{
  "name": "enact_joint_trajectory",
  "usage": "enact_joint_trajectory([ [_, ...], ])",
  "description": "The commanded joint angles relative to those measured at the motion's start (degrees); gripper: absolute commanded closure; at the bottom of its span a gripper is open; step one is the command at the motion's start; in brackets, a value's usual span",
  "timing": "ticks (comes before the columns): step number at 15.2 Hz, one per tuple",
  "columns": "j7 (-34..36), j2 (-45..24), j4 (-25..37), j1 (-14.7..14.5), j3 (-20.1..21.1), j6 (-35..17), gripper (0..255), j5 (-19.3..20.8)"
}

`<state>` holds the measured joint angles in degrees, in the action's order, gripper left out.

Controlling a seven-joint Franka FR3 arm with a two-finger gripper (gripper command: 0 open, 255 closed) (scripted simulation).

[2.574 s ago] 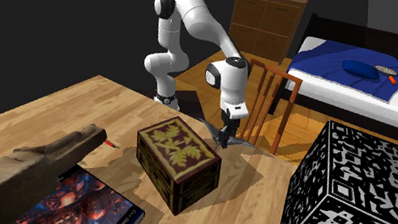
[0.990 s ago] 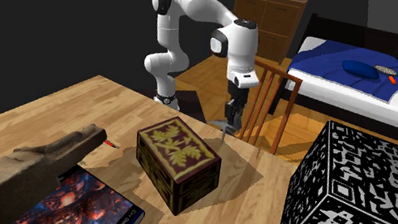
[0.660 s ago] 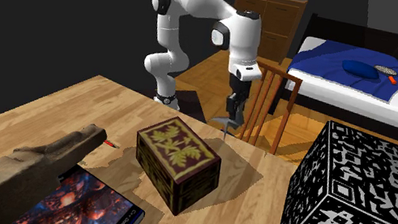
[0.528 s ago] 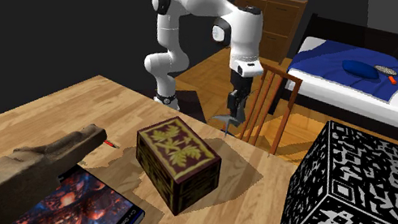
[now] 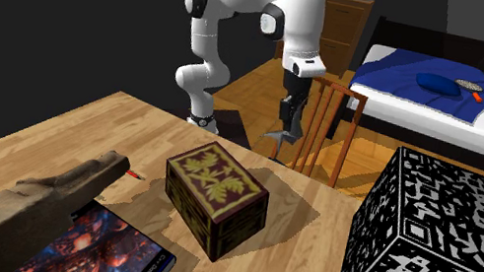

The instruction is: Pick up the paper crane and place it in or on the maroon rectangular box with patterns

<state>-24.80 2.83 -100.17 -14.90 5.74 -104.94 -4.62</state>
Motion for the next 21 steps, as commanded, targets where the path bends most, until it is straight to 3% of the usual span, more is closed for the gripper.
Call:
enact_joint_trajectory([
  [1,0.14,-0.06,1.54,-0.01,0.01,1.48,255,0.04],
  [3,0.26,-0.29,3.30,0.00,0.00,3.01,255,0.09],
  [11,-10.41,-3.51,7.27,5.16,-5.46,4.68,255,-0.98],
  [21,-21.84,-11.85,18.10,11.54,-10.78,8.45,255,-2.97],
])
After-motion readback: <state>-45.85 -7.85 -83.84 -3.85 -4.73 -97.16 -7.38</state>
